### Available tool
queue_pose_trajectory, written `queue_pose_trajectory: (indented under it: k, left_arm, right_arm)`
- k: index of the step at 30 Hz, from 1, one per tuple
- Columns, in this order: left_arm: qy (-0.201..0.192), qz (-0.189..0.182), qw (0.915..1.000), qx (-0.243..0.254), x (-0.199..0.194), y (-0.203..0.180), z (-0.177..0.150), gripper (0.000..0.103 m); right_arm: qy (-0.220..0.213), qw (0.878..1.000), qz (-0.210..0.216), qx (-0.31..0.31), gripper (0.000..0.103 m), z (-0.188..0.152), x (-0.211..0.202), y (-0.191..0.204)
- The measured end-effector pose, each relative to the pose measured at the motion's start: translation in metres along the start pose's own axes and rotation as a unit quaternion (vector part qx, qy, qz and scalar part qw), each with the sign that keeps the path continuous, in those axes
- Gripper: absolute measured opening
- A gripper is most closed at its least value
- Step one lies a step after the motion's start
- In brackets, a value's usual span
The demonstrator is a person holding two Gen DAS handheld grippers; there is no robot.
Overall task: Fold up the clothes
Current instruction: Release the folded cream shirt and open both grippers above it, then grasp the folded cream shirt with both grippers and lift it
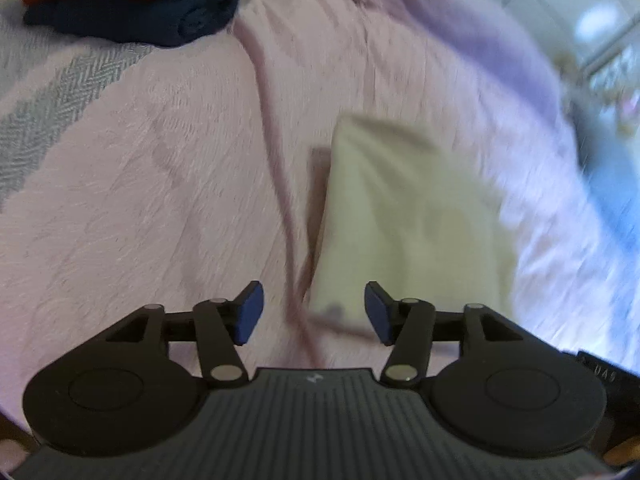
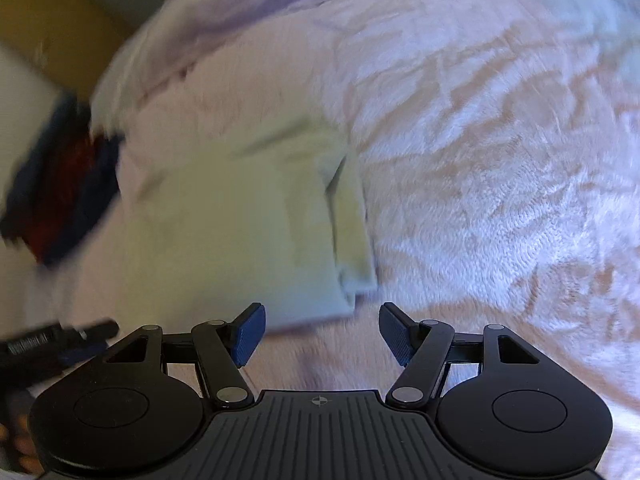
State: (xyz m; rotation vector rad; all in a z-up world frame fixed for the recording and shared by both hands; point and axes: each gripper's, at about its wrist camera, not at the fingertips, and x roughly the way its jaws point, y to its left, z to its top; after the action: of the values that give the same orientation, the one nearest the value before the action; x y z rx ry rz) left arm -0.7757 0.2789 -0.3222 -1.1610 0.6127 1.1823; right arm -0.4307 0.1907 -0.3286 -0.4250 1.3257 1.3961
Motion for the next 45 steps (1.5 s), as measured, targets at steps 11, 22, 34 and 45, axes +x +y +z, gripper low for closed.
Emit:
queue_pose_trajectory:
  k: [11, 22, 34, 45]
  left_arm:
    - [0.013, -0.121, 0.9924, -0.017, 0.074, 0.01, 0.052, 0.059]
    - [0.056, -0.214, 0.9696, -0.105, 0.113, 0.023, 0.044, 0.061]
    - [0.054, -0.245, 0.9643, -0.085, 0.121, 0.016, 0.041, 0.018]
    - [0.039, -0.307, 0.948, -0.076, 0.036, 0.045, 0.093, 0.016]
  right_arm:
    - [-0.03, 0.996, 0.069, 0.044, 0.076, 0.053, 0.029, -0.04]
    - [0.026, 0.986, 0.156, 0.043, 0.081, 0.07, 0.096, -0.055]
    - [0.07, 0.967, 0.23, 0.082, 0.035, 0.068, 0.123, -0.055]
    - [0.021, 0.962, 0.225, 0.151, 0.031, 0.055, 0.045, 0.021]
